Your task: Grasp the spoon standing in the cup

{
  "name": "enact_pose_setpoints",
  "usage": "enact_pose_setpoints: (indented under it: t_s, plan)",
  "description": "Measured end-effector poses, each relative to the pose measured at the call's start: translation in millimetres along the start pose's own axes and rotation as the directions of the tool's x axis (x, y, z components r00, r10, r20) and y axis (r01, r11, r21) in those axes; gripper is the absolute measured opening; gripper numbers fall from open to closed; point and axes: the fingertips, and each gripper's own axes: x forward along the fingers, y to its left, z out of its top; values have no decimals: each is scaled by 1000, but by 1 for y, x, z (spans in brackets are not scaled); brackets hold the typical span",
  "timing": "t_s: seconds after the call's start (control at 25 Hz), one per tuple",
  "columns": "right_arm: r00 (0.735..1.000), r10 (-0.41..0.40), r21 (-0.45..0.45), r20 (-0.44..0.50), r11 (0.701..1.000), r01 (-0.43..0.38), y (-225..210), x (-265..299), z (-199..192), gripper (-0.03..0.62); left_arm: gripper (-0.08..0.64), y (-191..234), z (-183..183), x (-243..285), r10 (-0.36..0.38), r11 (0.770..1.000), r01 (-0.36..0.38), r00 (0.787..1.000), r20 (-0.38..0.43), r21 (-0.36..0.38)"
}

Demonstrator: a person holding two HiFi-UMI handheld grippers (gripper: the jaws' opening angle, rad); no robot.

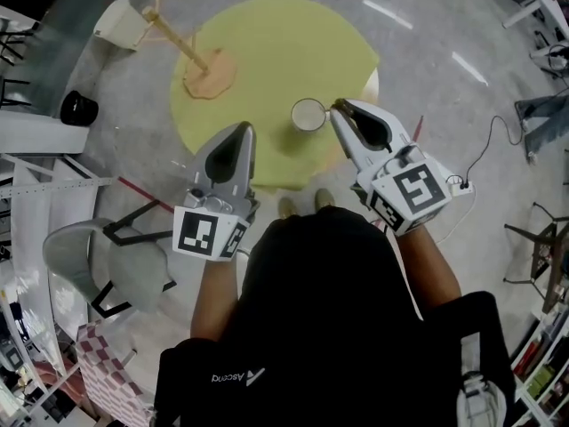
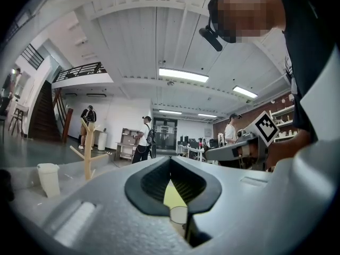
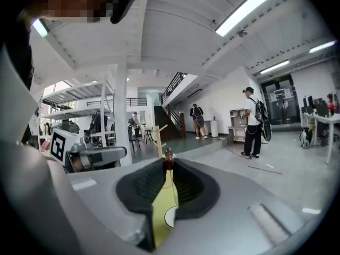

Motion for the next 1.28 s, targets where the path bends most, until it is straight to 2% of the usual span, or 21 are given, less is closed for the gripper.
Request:
enact_pose_setpoints:
  t_s: [0.24, 0.44, 1.28]
  plan:
    - [996, 56, 64, 76, 996, -61, -3, -21, 29, 41, 9, -14, 20, 8, -7, 1000, 6, 999, 40, 16]
    - [992, 80, 60, 96, 994, -86, -6, -26, 38, 41, 9, -22, 31, 13, -8, 1000, 7, 999, 52, 26]
    - [988, 113, 41, 107, 992, -118, -4, -28, 34, 41, 11, -27, 28, 13, 1, 999, -2, 999, 46, 33]
